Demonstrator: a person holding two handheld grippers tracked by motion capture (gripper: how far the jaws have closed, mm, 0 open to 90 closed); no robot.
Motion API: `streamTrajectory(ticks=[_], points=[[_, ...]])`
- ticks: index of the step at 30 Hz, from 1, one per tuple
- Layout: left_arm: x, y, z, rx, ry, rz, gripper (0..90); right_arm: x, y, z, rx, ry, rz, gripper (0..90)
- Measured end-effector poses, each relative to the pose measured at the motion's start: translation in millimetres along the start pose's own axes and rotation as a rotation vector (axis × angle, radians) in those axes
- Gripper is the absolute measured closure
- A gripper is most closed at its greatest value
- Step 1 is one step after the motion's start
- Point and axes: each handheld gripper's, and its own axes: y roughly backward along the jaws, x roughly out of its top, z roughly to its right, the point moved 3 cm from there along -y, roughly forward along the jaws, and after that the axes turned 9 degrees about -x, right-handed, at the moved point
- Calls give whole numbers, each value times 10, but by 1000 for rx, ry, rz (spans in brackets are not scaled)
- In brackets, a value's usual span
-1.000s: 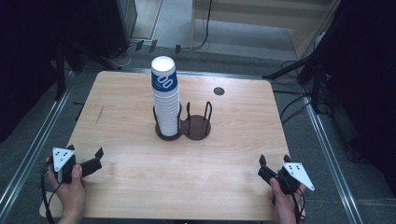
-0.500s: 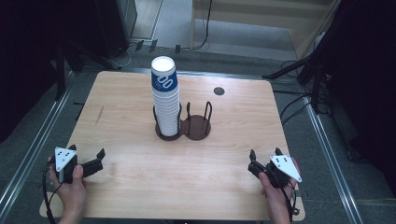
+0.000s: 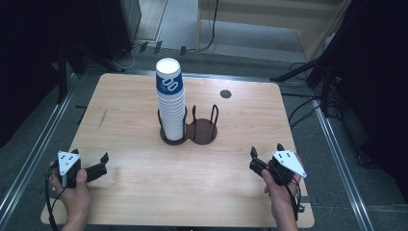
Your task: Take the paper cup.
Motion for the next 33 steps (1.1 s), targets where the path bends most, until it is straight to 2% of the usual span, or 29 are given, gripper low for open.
streamTrajectory(ticks=[4,7,12,18,21,33], points=[[-2,3,29,17,-29,4,0,108,-2,-85,15,12,6,134],[-4,1,51,11,-53,1,0,192,5,-161,38,8,14,133],[-7,11,42,-30,-41,0,0,317,10,-304,70,14,25,131],[-6,11,38,-16,-40,-3,0,452,-4,-466,97,30,40,131],[-6,13,29,-28,-32,-2,0,513,-9,-537,109,29,48,131],[-3,1,28,-26,-31,-7,0,741,-16,-840,164,25,79,130]])
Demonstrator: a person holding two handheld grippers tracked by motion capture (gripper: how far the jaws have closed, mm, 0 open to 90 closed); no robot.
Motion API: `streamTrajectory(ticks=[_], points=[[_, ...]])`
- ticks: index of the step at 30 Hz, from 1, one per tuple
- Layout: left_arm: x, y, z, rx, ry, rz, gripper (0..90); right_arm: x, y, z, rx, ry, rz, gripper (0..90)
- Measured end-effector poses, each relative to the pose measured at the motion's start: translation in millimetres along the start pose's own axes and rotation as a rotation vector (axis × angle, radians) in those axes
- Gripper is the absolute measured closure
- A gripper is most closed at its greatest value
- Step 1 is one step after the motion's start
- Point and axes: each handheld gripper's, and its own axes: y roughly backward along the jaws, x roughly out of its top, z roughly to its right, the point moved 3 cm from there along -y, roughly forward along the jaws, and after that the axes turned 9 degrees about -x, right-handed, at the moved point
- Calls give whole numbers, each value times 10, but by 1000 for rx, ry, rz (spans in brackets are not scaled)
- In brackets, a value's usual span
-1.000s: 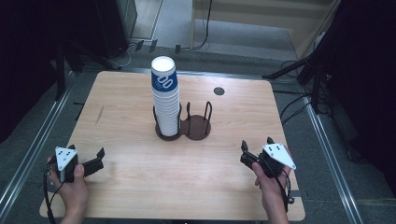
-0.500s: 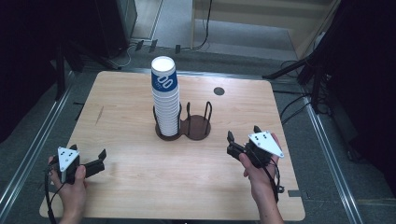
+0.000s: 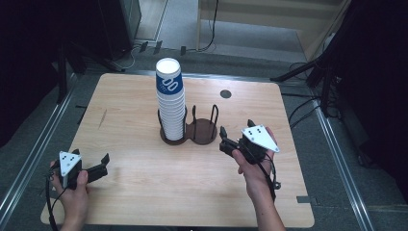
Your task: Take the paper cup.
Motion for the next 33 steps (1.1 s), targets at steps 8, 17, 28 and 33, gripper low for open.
streamTrajectory(ticks=[8,17,28,33], points=[[0,-2,7,0,-7,-5,0,133,-47,-173,29,8,19,130],[1,-6,5,2,-3,-8,0,275,-98,-330,57,9,38,129],[2,-11,6,13,-6,-9,0,404,-181,-579,97,24,48,129],[3,-12,9,23,-14,-10,0,463,-218,-648,112,23,57,129]])
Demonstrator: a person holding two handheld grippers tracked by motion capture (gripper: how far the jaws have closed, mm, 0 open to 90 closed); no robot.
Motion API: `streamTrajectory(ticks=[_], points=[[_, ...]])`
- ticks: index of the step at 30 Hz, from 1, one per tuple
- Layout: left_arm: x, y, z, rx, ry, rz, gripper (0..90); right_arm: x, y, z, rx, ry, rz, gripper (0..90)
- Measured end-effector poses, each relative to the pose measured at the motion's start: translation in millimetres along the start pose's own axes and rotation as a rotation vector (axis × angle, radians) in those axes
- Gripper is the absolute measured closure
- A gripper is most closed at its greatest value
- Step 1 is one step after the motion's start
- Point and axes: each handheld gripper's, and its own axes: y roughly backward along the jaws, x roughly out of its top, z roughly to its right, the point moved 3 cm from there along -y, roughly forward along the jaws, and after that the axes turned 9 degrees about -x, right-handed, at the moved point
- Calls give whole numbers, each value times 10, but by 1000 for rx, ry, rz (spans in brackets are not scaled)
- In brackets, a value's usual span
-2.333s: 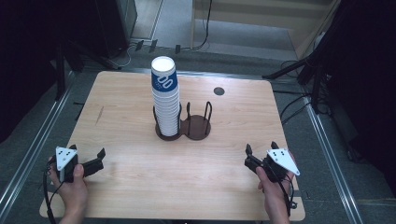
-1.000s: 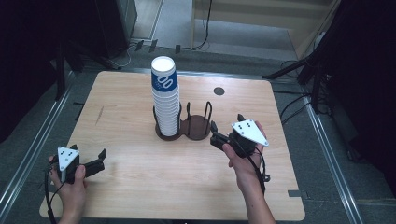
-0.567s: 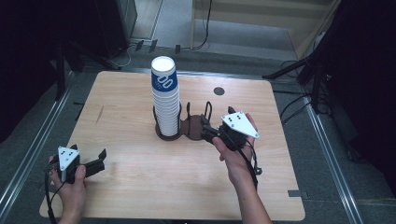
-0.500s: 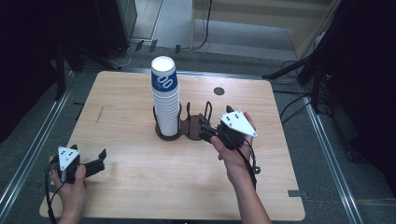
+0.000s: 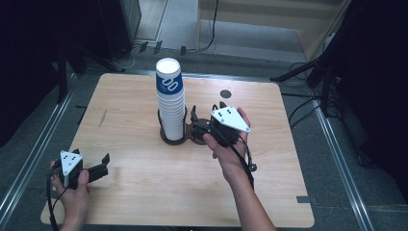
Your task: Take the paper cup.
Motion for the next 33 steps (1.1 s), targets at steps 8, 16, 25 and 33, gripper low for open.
streamTrajectory(ticks=[8,16,25,33], points=[[0,1,-3,9,3,4,0,82,-72,-118,50,-34,8,129],[0,0,-6,8,6,4,0,142,-162,-252,67,-35,19,129],[0,-4,-5,6,6,-1,0,189,-271,-367,104,-56,31,123],[1,-6,-7,5,8,-4,0,251,-393,-434,110,-71,31,117]])
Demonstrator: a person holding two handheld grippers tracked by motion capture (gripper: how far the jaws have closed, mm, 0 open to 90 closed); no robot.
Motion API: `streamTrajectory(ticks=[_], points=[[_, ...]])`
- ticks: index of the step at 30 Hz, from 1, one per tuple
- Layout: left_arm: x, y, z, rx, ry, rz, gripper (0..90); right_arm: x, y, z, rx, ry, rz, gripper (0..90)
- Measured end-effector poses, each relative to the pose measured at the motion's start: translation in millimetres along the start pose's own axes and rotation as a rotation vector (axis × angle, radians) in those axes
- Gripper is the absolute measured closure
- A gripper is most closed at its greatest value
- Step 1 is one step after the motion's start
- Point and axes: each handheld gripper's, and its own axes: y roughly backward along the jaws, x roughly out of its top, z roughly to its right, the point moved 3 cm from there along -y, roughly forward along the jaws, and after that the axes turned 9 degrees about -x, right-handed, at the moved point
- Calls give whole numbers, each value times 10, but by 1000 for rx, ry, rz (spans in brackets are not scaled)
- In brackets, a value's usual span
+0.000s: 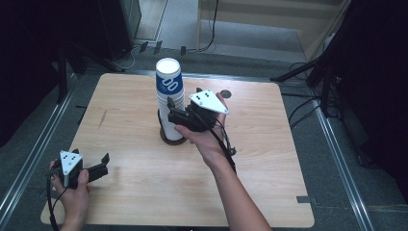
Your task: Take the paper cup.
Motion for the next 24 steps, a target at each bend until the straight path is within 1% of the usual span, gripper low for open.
streamTrajectory(ticks=[2,10,11,16,24], points=[[1,-2,-1,0,1,0,0,12,-31,-16,-4,8,-2,117],[1,-1,-4,-2,0,-4,0,74,-129,-81,2,5,-4,119],[1,-1,-5,-3,0,-5,0,99,-168,-111,5,10,1,120],[1,-3,-7,-6,2,-6,0,133,-248,-160,9,-8,-5,124],[2,-8,-7,-9,2,-7,0,128,-365,-196,18,-18,-12,130]])
